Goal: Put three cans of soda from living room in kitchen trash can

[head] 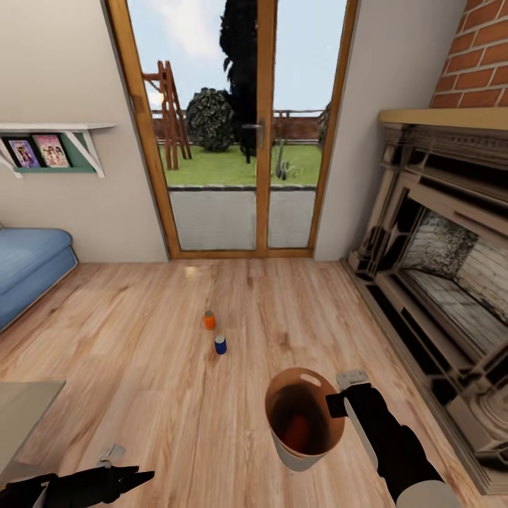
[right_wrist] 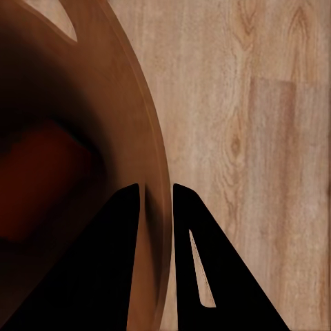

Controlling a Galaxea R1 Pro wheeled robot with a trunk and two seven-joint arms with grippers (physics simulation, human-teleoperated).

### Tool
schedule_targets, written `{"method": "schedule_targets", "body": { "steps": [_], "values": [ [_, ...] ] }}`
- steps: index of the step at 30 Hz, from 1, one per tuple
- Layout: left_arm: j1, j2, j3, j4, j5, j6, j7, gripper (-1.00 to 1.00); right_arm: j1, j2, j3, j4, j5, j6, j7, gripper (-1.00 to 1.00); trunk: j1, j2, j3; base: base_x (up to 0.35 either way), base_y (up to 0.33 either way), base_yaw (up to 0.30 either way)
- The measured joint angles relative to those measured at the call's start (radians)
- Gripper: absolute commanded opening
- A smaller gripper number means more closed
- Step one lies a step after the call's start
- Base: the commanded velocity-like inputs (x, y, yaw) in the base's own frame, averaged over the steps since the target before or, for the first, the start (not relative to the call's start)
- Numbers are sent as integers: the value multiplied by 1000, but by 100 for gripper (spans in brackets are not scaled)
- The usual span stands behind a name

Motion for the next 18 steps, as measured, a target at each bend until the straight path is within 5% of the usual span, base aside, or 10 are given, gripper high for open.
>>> {"method": "schedule_targets", "body": {
  "steps": [18],
  "values": [
    [0,0,0,0,-1,0,0,100,0,0,0,0,-2,0,0,-100,0,0,0,347,0,2]
  ]
}}
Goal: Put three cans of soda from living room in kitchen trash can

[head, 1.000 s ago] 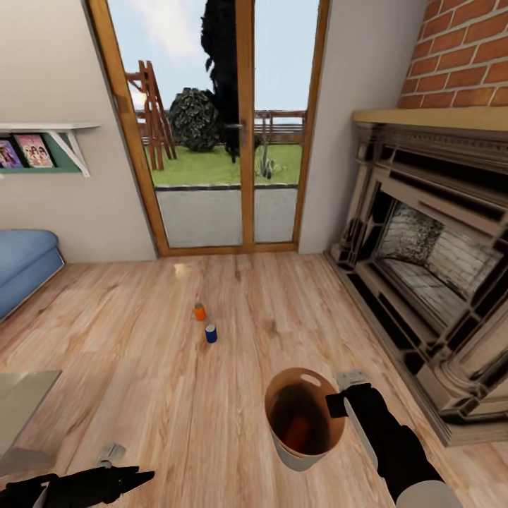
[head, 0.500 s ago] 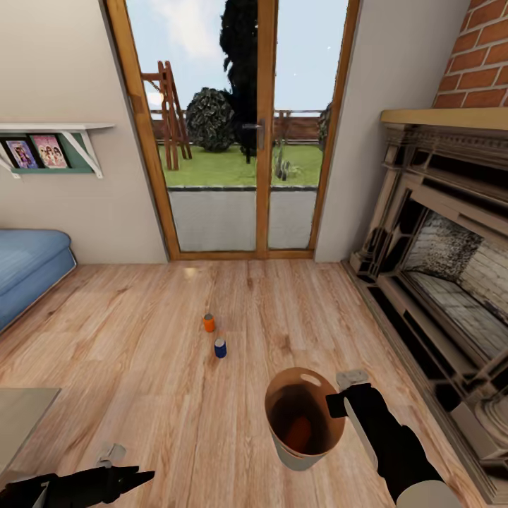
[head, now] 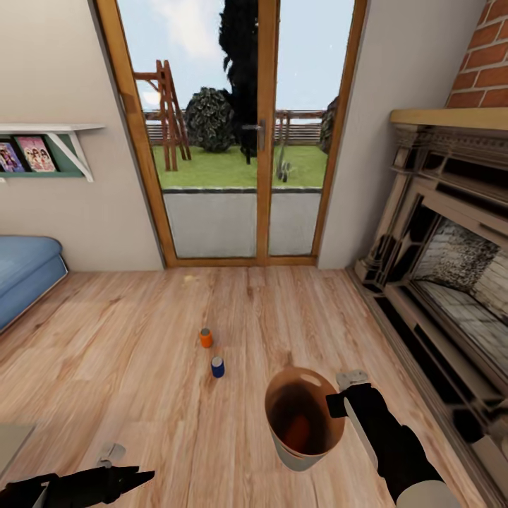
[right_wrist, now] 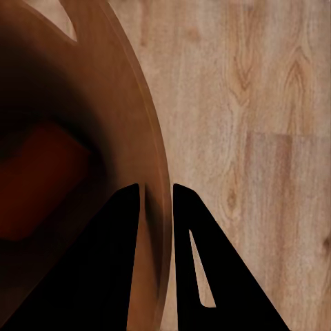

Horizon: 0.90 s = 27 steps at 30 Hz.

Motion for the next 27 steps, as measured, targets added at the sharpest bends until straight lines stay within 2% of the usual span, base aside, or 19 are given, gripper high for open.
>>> {"method": "schedule_targets", "body": {
  "steps": [27],
  "values": [
    [0,-1,-1,-1,-1,0,12,100,0,0,0,-20,1,1,-1,-100,0,0,0,347,0,0]
  ]
}}
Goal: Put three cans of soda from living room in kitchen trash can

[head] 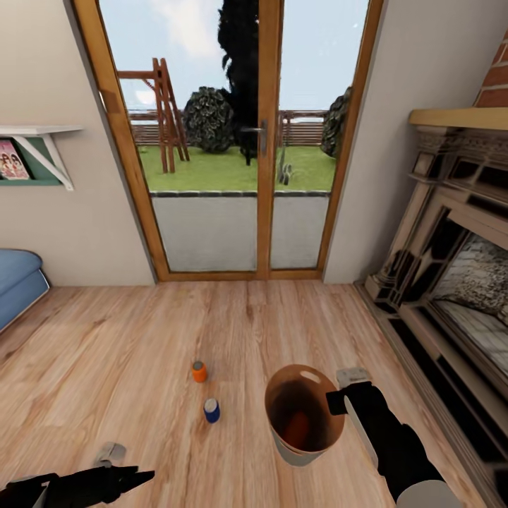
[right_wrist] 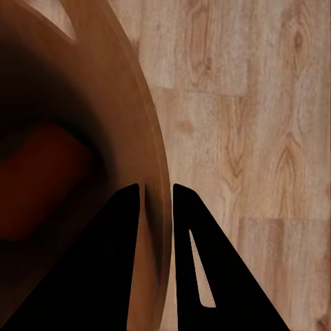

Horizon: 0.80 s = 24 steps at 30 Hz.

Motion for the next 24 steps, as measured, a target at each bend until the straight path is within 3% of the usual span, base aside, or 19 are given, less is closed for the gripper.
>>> {"method": "schedule_targets", "body": {
  "steps": [3,5,6,9,10,14,18,24],
  "values": [
    [0,-1,-1,0,0,0,67,100,0,-1,0,-2,0,1,0,-100,0,0,0,347,0,0],
    [0,-12,-4,-3,2,0,187,100,0,-1,0,-2,0,1,0,-100,0,0,0,347,0,0],
    [0,-41,-8,-6,2,0,319,100,0,-1,0,-2,0,2,0,-100,0,0,0,347,0,0],
    [0,-65,-10,-10,3,-1,416,100,0,-1,0,-3,-1,2,0,-100,0,0,0,347,0,0],
    [0,-79,-11,-16,3,-1,474,100,0,-2,0,-3,-1,2,0,-100,0,0,0,347,0,0],
    [0,-113,-12,-53,3,-1,597,100,0,-2,-1,-7,0,2,0,-100,0,0,0,347,0,0],
    [0,-146,-15,-86,3,-1,675,100,0,-2,-1,-12,0,2,0,-100,0,0,0,347,0,0],
    [0,-221,-19,-134,0,-2,846,100,0,-3,-1,-16,1,2,0,-100,0,0,0,347,0,0]
  ]
}}
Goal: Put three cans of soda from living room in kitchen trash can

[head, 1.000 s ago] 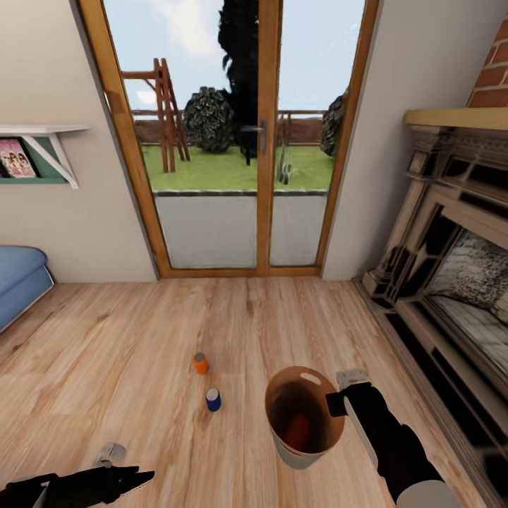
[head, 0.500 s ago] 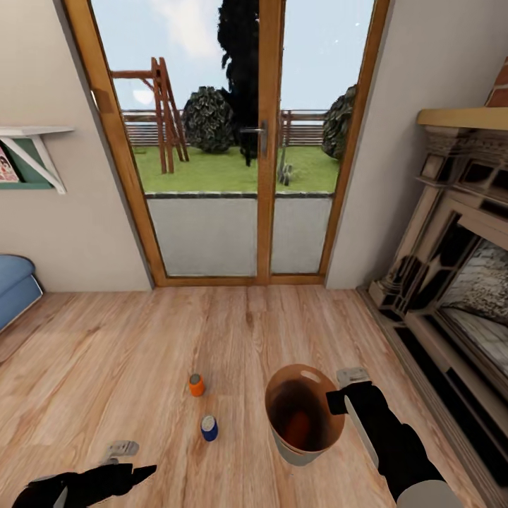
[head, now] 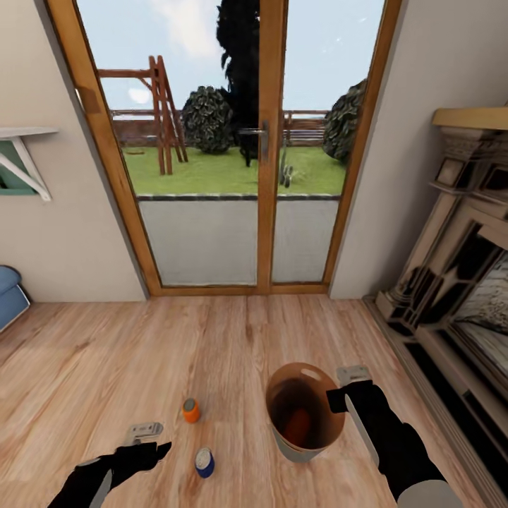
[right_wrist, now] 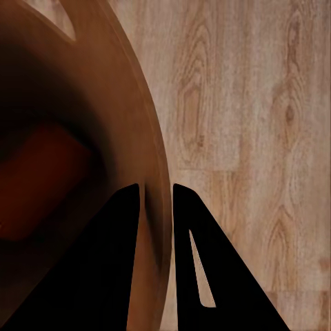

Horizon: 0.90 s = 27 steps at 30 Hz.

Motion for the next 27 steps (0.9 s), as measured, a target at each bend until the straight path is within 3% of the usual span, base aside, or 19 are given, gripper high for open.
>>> {"method": "schedule_targets", "body": {
  "steps": [4,7,14,27],
  "values": [
    [0,-39,-11,-16,-11,-10,97,100,0,0,0,0,0,0,0,-100,0,0,0,347,0,0],
    [0,-49,-14,-20,-14,-30,122,100,0,0,0,0,2,0,0,-100,0,0,0,333,0,0],
    [0,-54,-14,-14,-17,-63,138,100,0,0,0,-1,3,0,0,-100,0,0,0,188,0,0],
    [0,-70,-12,26,-19,-93,148,100,0,0,0,-1,1,0,0,-100,0,0,0,21,0,0]
  ]
}}
